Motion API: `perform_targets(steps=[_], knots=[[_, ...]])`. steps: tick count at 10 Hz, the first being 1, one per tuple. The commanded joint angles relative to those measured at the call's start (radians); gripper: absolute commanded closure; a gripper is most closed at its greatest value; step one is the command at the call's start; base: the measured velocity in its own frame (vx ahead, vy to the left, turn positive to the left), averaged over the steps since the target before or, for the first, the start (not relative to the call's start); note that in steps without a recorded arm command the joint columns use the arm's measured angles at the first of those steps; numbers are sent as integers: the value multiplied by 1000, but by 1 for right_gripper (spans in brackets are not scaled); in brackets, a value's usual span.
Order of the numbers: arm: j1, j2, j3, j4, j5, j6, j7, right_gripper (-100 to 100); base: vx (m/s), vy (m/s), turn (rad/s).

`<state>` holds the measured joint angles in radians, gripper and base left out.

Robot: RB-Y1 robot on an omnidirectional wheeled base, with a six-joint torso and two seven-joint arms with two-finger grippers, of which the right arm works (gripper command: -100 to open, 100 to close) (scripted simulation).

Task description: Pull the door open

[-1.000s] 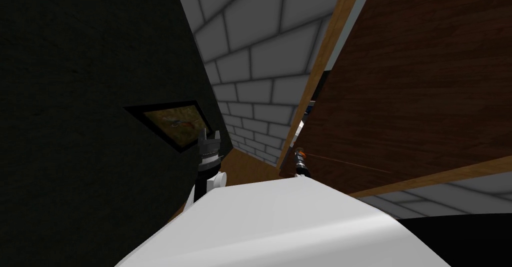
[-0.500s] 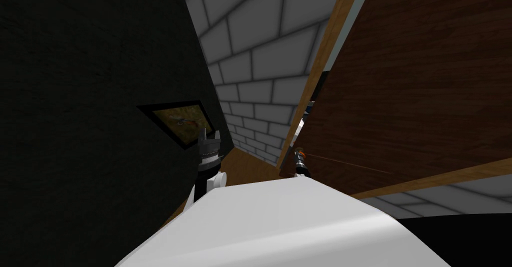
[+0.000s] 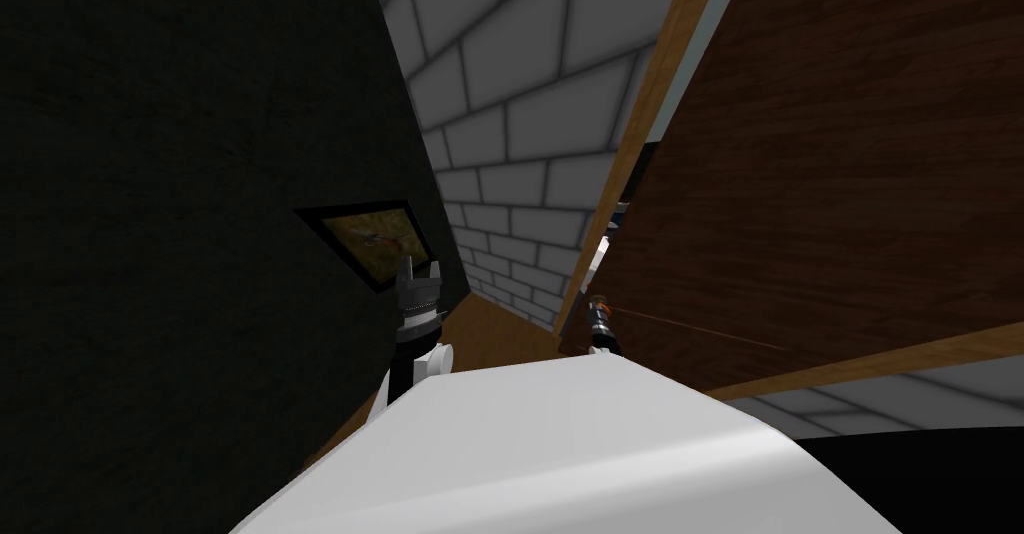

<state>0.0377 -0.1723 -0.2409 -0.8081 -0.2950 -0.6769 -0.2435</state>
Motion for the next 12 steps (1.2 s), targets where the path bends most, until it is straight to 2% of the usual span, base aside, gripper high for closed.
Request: perform_targets(steps=[1, 3, 4, 12], knots=[[7, -14, -10, 28, -7, -6, -12, 100, -19, 0, 11], [7, -25, 14, 31, -39, -18, -81, 100, -48, -25, 75], [3, -5, 15, -8, -31, -18, -87, -100, -85, -10, 111], [-15, 22, 9, 4, -71, -43, -293, -100, -86, -19, 52]])
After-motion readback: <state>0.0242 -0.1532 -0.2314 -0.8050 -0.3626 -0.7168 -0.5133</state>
